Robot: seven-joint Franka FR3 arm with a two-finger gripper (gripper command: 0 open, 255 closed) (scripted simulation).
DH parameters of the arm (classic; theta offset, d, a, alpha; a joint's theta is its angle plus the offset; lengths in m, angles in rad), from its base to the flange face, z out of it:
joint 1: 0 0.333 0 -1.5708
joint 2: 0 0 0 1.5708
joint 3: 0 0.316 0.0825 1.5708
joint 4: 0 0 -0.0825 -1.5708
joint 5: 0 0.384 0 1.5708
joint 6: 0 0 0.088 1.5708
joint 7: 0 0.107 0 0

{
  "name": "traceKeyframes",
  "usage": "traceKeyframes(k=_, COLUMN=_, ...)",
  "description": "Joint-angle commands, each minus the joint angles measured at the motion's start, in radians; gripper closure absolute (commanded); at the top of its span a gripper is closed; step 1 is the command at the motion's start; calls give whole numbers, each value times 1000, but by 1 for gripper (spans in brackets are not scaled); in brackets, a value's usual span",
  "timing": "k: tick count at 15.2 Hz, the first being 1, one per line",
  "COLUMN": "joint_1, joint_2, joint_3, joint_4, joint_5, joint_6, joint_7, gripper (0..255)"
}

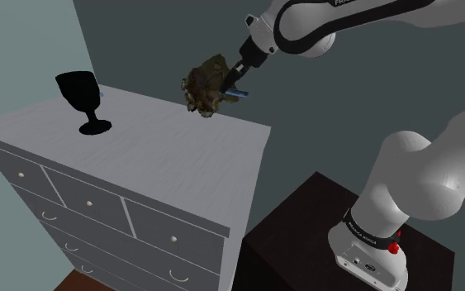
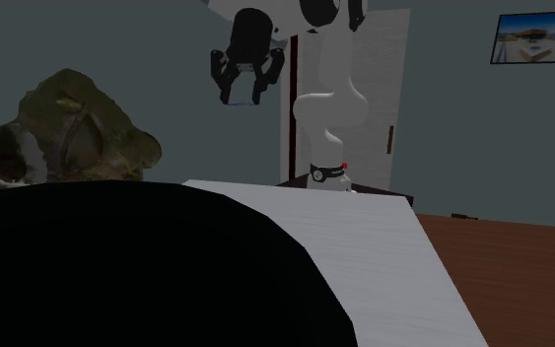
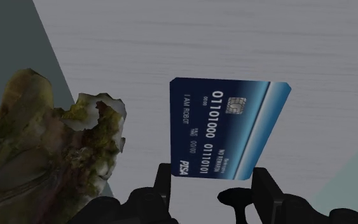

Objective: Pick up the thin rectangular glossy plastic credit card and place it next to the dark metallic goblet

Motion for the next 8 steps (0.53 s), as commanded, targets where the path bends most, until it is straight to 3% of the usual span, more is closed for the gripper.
traceKeyframes(k=1, joint_1=-4, joint_2=-9, joint_3=6, joint_4=21, joint_5=-6, joint_6=-30, joint_7=10, gripper=255)
traceKeyframes(k=8, joint_1=-13, joint_2=-27, joint_3=16, joint_4=100, joint_5=-22, joint_6=-127, joint_7=32, gripper=255)
